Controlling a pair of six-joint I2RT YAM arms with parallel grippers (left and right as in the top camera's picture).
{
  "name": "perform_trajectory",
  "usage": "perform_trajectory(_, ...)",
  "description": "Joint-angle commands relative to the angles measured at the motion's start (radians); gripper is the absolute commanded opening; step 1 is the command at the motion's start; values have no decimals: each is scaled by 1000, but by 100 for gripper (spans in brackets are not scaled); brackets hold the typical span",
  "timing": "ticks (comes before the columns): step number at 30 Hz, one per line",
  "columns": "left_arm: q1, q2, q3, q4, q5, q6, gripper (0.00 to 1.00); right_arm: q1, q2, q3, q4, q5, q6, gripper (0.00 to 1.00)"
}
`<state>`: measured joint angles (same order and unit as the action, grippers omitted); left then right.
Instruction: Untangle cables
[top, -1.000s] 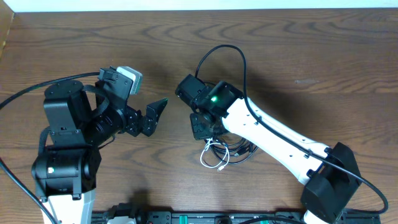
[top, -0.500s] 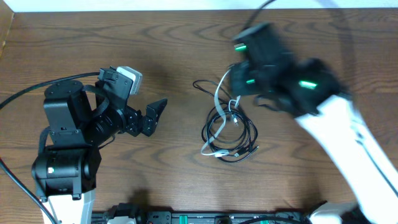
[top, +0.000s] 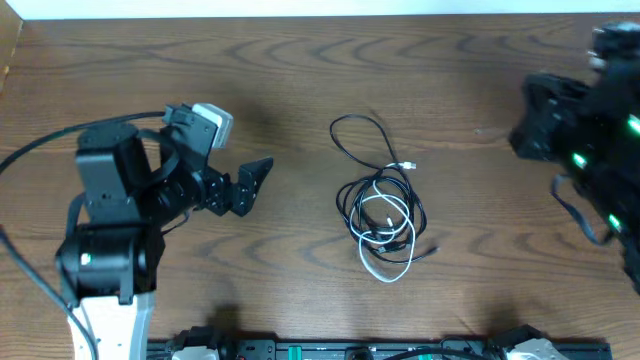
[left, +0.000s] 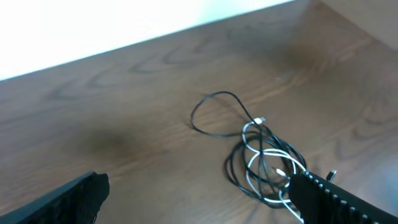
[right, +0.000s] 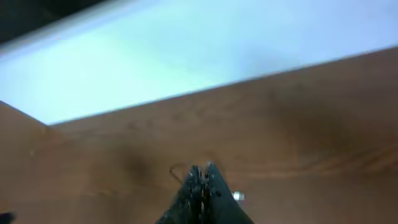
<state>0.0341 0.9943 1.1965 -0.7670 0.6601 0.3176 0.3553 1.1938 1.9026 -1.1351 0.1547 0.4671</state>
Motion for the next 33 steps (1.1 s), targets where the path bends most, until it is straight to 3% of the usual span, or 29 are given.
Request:
perform_trajectory(1, -26, 65, -3, -18, 66, -2, 98, -11, -57, 14, 6, 12, -28, 1)
perform_trajectory(8, -83, 128, -3, -40, 65, 7, 98, -11, -14, 12, -167, -14, -28, 1)
perform_trajectory(12, -86, 125, -3, -37, 61, 29, 98, -7, 88, 5, -327, -84, -80, 11)
perform_trajectory(15, -85, 125, -3, -36, 61, 29, 98, 2, 181, -27, -415, -150, -163, 28)
perform_trajectory(16, -85, 125, -3, -37, 61, 29, 98, 9, 247, -63, -450, -213, -253, 43)
perform_trajectory(19, -85, 124, -3, -37, 61, 29, 98, 30, 338, -122, -467, -321, -407, 66)
perform_trajectory(22, -85, 124, -3, -39, 61, 29, 98, 71, 433, -196, -466, -407, -552, 79)
perform_trajectory(33, -85, 124, -3, -40, 61, 29, 98, 274, 677, -399, -415, -400, -702, 82)
